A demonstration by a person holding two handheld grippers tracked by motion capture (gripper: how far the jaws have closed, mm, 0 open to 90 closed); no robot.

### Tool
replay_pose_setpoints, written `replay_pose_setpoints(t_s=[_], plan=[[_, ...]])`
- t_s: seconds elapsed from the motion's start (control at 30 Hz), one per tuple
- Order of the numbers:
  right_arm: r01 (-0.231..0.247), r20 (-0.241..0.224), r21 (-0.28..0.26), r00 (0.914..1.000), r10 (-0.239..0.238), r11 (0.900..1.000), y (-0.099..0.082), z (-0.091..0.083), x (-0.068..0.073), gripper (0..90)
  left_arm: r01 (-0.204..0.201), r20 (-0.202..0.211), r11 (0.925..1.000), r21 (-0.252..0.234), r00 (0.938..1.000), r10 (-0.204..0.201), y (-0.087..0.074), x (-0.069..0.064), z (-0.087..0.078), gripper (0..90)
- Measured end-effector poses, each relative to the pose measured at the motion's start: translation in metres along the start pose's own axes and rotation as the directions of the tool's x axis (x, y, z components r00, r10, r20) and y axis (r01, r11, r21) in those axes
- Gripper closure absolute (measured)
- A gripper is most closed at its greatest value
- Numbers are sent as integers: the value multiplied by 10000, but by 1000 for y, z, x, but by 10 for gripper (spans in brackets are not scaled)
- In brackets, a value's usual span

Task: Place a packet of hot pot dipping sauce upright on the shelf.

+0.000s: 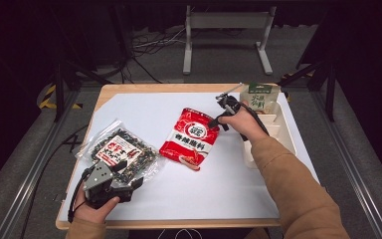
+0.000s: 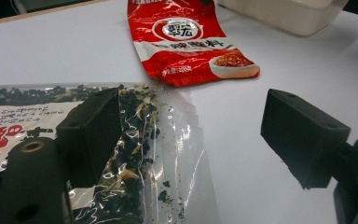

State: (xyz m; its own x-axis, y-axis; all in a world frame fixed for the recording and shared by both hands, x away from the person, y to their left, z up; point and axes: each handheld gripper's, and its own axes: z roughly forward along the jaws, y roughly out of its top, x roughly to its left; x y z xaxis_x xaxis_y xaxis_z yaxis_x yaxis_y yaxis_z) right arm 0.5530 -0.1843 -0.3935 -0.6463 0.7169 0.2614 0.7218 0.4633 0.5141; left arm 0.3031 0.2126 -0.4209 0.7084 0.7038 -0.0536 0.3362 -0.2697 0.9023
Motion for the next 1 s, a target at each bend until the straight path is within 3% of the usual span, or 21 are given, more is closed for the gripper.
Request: replay_pose_setpoints(t_s=[0.17,0.23,0.3,0.4,0.6,0.87,0.97,1.0], plan=[[496,-317,204,9983,-489,9986,0,4,2,554,-10,5,10000,3,10000,10,0,0,0,211],[827,-1114,377,9907,-780,9959,0,8,8,564,11,-12,10000,-7,10000,-11,0,1,0,211],[917,-1139,384,9897,-868,9950,0,10,10,555,12,-15,10000,9,10000,-12,0,1,0,211],[1395,-813,655,9876,-1341,9880,2,15,19,543,-8,9,10000,15,10000,8,0,0,0,210],[1676,-512,1001,9853,-1632,9808,1,23,21,575,46,26,10000,-19,10000,-45,0,0,0,211],[2645,-21,1381,9637,-2668,9544,3,29,18,789,19,23,10000,-40,10000,-19,0,0,0,210],[2762,84,1402,9599,-2801,9508,4,28,17,856,59,39,10000,-63,10000,-58,0,0,0,211],[2627,65,1266,9641,-2656,9565,4,27,18,861,39,32,10000,-33,10000,-39,0,0,0,211]])
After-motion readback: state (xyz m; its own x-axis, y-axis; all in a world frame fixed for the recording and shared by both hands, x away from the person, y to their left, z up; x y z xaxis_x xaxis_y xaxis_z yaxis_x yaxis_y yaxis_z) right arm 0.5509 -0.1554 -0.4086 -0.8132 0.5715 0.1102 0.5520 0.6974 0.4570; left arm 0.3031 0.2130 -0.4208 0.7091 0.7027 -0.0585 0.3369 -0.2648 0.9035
